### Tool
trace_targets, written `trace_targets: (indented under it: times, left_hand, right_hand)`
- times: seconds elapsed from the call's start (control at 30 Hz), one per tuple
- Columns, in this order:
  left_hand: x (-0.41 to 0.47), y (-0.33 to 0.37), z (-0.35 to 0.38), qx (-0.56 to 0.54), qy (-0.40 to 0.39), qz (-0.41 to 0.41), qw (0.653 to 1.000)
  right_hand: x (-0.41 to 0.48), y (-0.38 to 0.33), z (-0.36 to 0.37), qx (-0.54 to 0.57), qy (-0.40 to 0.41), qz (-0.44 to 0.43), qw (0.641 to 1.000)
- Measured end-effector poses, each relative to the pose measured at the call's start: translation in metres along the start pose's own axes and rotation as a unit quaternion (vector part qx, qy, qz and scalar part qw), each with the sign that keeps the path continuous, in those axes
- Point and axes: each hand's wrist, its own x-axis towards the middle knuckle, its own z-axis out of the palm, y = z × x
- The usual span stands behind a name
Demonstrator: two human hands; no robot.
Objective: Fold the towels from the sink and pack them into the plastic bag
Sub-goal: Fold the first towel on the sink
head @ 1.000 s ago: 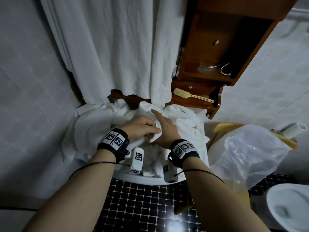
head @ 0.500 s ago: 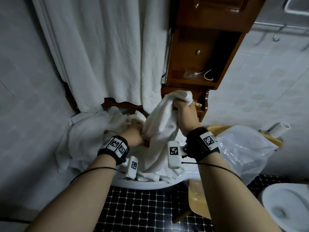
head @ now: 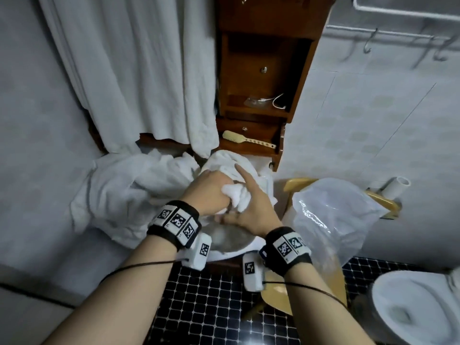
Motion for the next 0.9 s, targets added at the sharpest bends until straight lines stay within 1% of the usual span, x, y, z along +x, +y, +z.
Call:
trace_targets:
  times: [0.03,0.07,0.13,0.2,0.3,0.37,0.4,0.43,0.5,0.6,0.63,0.67,0.7,0.77,0.83,0.9]
  left_hand:
    - [-0.004,0.006,0.006,-0.014,0.013,0.004,1.000]
    - [-0.010,0.009,0.012,-0.043,0.018,0.001,0.999]
    - [-0.023,0.015,0.024,-0.105,0.014,-0.009,0.994]
    - [-0.034,0.017,0.037,-0.125,-0.011,-0.024,0.992]
    - [-0.041,0.022,0.058,-0.084,-0.040,-0.059,0.994]
    - [-0.041,0.023,0.067,-0.040,-0.064,-0.087,0.993]
    - [-0.042,0.021,0.068,-0.025,-0.075,-0.102,0.992]
    - [-0.041,0.018,0.068,-0.006,-0.085,-0.119,0.989]
    - [-0.043,0.013,0.068,0.062,-0.114,-0.162,0.978]
    - [-0.044,0.010,0.076,0.140,-0.130,-0.204,0.960]
    - [-0.042,0.012,0.079,0.152,-0.123,-0.201,0.960]
    - [-0.040,0.017,0.081,0.159,-0.108,-0.193,0.962]
    - [-0.036,0.023,0.083,0.155,-0.086,-0.184,0.967]
    - [-0.031,0.036,0.079,0.102,-0.039,-0.179,0.978]
    - [-0.029,0.051,0.070,0.054,-0.005,-0.170,0.984]
    - [-0.027,0.069,0.060,0.044,0.013,-0.132,0.990]
  right_hand:
    - [-0.007,0.005,-0.002,0.023,0.026,0.013,0.999]
    - [-0.013,0.010,-0.006,0.020,0.043,0.013,0.999]
    - [-0.024,0.018,-0.018,-0.062,0.054,0.002,0.997]
    - [-0.036,0.023,-0.032,-0.109,0.056,0.013,0.992]
    - [-0.051,0.029,-0.050,-0.096,0.110,-0.007,0.989]
    - [-0.060,0.030,-0.062,-0.050,0.156,-0.014,0.986]
    - [-0.062,0.031,-0.068,-0.022,0.192,-0.011,0.981]
    - [-0.065,0.030,-0.075,0.012,0.235,-0.008,0.972]
    - [-0.071,0.030,-0.091,0.097,0.325,0.013,0.941]
    - [-0.079,0.028,-0.114,0.230,0.442,0.063,0.865]
    - [-0.079,0.030,-0.119,0.237,0.466,0.083,0.848]
    - [-0.079,0.034,-0.123,0.218,0.480,0.100,0.844]
    - [-0.082,0.038,-0.126,0.192,0.477,0.114,0.850]
    - [-0.086,0.049,-0.126,0.161,0.434,0.140,0.875]
    - [-0.095,0.055,-0.122,0.129,0.347,0.151,0.917]
    - [-0.102,0.057,-0.114,0.071,0.227,0.113,0.965]
